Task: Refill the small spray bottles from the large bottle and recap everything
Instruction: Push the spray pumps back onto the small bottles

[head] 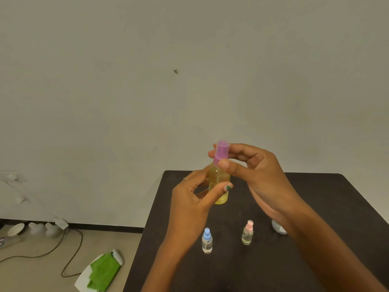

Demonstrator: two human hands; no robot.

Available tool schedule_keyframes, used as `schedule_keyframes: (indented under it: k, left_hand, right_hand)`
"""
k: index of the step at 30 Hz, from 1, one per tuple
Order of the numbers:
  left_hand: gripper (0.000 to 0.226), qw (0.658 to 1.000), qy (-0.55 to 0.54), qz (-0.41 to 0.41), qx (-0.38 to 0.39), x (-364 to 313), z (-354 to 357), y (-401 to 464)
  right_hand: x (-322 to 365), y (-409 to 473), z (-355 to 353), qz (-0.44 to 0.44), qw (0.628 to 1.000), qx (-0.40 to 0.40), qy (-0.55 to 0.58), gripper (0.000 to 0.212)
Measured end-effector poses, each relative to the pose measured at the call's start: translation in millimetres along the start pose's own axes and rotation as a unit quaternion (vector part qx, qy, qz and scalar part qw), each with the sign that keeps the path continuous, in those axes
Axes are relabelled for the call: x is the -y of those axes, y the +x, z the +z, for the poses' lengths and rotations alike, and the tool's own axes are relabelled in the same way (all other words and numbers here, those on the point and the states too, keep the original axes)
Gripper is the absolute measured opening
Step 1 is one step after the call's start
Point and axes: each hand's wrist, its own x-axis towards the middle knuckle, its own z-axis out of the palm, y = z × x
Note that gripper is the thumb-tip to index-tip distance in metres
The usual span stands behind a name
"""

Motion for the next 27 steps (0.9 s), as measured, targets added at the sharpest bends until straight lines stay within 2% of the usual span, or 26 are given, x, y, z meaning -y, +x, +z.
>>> schedule_keyframes:
  k: [6,9,11,13,15,17,21,27]
  left_hand:
    - [0.034,0.999,-0.022,0.000,-0.031,-3.0,6.1,-2.6]
    - [0.033,0.999,-0.014,0.001,-0.039,-1.4,7.0,-3.8]
    - [0.034,0.999,-0.012,-0.006,-0.029,1.8,4.6,-2.6]
    - [0.035,1.000,-0.001,-0.011,-0.002,4.6,-0.4,-0.1]
    - [0.033,0.999,-0.008,-0.021,0.036,5.4,-5.7,1.7]
    - [0.025,0.997,-0.020,-0.028,0.066,5.0,-8.0,2.0]
    - [0.021,0.997,-0.033,-0.027,0.057,4.8,-3.6,0.1]
    - [0.041,1.000,-0.027,-0.012,-0.011,5.1,6.2,-1.2]
  right_hand:
    - [-11.2,0.3,9.2,0.008,0.996,-0.092,0.016,0.037]
    - [-12.8,-0.3,12.6,0.018,0.995,-0.096,0.008,0.039]
    - [-9.6,0.1,8.9,0.015,0.997,-0.066,-0.036,0.041]
    - [-2.9,1.0,2.8,0.015,0.997,0.005,-0.074,0.041]
    - [4.1,1.1,-2.0,0.038,0.994,0.079,-0.067,0.037]
    - [7.7,1.0,-4.6,0.043,0.992,0.102,-0.058,0.032]
    - [4.9,2.0,-1.7,0.017,0.998,0.046,-0.034,0.029]
    - [-2.4,1.1,7.4,0.018,0.999,-0.037,0.010,0.033]
